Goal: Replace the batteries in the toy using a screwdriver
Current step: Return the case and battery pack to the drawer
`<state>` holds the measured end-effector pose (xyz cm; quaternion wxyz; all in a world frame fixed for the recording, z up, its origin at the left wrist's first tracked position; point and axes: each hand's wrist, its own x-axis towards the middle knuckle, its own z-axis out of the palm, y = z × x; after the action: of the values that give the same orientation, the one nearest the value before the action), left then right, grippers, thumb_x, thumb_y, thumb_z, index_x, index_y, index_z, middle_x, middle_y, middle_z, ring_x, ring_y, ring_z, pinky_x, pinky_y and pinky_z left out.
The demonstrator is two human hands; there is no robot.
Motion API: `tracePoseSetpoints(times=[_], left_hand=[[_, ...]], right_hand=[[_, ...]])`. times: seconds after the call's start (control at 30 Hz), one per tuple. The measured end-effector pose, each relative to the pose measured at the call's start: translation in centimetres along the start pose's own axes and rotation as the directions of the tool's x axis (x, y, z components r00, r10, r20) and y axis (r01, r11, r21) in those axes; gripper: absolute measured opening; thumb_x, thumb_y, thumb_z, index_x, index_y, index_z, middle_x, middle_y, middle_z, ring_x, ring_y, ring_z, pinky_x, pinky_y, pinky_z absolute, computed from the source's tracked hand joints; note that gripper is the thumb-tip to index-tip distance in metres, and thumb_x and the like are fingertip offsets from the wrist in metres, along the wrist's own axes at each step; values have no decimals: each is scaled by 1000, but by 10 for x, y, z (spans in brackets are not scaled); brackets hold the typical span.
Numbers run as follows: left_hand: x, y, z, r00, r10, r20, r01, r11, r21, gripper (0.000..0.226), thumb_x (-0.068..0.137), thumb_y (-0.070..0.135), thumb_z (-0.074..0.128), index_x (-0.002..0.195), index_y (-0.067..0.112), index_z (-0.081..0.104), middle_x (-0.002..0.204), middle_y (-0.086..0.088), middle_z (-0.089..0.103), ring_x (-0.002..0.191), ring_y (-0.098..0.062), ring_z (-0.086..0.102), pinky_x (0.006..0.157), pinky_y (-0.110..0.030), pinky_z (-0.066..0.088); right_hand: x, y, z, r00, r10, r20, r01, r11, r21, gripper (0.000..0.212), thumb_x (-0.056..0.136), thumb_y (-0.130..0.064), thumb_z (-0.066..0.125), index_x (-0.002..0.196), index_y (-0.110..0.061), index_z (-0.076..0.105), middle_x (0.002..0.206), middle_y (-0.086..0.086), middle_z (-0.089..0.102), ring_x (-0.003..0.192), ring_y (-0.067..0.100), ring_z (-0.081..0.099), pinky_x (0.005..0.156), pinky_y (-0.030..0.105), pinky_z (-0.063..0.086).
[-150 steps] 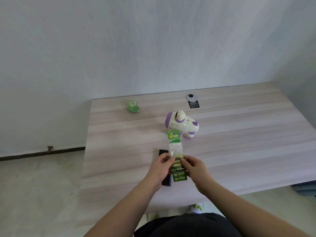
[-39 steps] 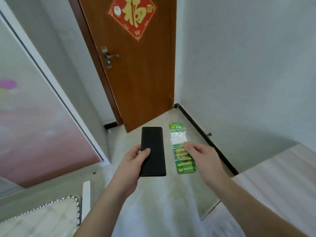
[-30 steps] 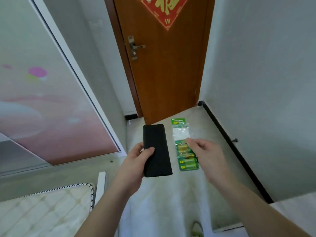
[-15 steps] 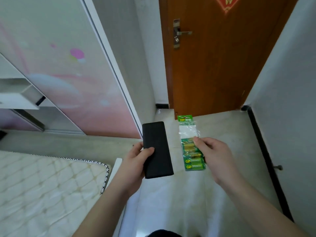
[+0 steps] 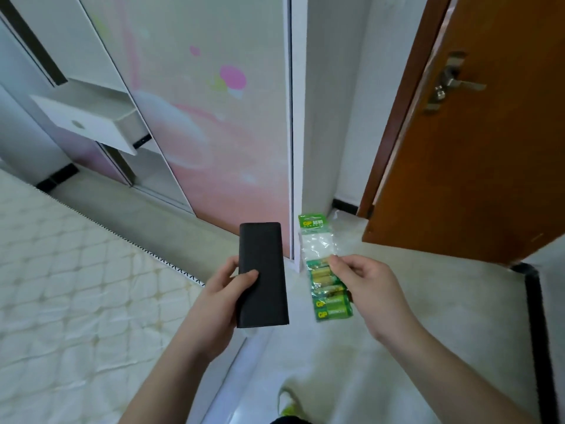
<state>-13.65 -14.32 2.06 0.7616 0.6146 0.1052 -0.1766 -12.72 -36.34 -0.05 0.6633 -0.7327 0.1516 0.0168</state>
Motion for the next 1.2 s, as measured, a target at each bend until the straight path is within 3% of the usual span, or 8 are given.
tracePoseSetpoints(times=[0.23, 0.33, 0.57, 0.73, 0.83, 0.93, 1.07, 1.2], left_hand=[[58, 38, -36, 997, 54, -61, -58, 997, -58, 32, 83, 19, 64, 114, 17, 63, 100, -11, 71, 83, -19, 68, 62, -29, 54], [75, 50, -42, 995, 51, -80, -61, 990, -127, 23, 95, 10, 50, 116, 11, 60, 92, -10, 71, 74, -18, 69, 54, -26, 53], [141, 73, -50, 965, 70, -254, -91, 993, -76, 39, 78, 26, 62, 116, 19, 62, 99, -6, 72, 83, -16, 69, 63, -27, 54], [184, 84, -38, 910, 51, -412, -116, 984, -133, 24, 95, 13, 53, 117, 17, 62, 103, -8, 71, 87, -16, 68, 66, -30, 55], [204, 94, -28, 875, 44, -482, -133, 979, -153, 27, 90, 17, 60, 116, 20, 63, 108, -10, 71, 91, -19, 68, 73, -34, 53], [220, 101, -25, 832, 42, -554, -158, 974, -164, 30, 86, 21, 62, 115, 14, 61, 109, -14, 69, 90, -20, 66, 70, -33, 52], [229, 103, -31, 774, 17, -633, -182, 963, -197, 23, 96, 13, 50, 117, 13, 60, 104, -10, 70, 87, -18, 66, 62, -28, 53], [237, 107, -49, 725, 8, -689, -209, 955, -209, 24, 96, 14, 51, 118, 14, 60, 100, -7, 71, 84, -16, 68, 60, -27, 54]], right_hand=[[75, -37, 49, 993, -47, 105, 53, 997, -58, 19, 88, -31, 67, 84, -14, 74, 78, 2, 75, 80, 25, 72, 80, 43, 55], [104, -47, 61, 987, -50, 154, 59, 997, -53, 17, 88, -29, 67, 88, -13, 75, 80, 2, 76, 83, 25, 71, 81, 42, 55], [198, -64, 87, 962, -70, 264, 79, 997, -25, 11, 88, -23, 68, 86, -15, 75, 78, 1, 76, 72, 11, 69, 69, 25, 53], [272, -72, 102, 918, -54, 394, 83, 995, -57, 15, 88, -26, 68, 80, -15, 74, 77, 1, 76, 76, 20, 71, 76, 40, 56], [307, -84, 108, 878, -80, 471, 138, 986, -90, 18, 89, -29, 67, 86, -13, 75, 78, 0, 76, 79, 20, 72, 74, 34, 55], [336, -98, 117, 839, -98, 535, 187, 976, -115, 19, 89, -31, 67, 85, -13, 74, 80, 1, 75, 76, 14, 70, 67, 24, 52], [355, -102, 142, 793, -56, 607, 142, 985, -95, 20, 89, -30, 67, 87, -12, 74, 79, 3, 75, 80, 24, 71, 73, 36, 55], [366, -110, 180, 734, -38, 678, 136, 987, -91, 20, 89, -30, 67, 88, -12, 74, 80, 4, 76, 79, 23, 72, 76, 40, 56]])
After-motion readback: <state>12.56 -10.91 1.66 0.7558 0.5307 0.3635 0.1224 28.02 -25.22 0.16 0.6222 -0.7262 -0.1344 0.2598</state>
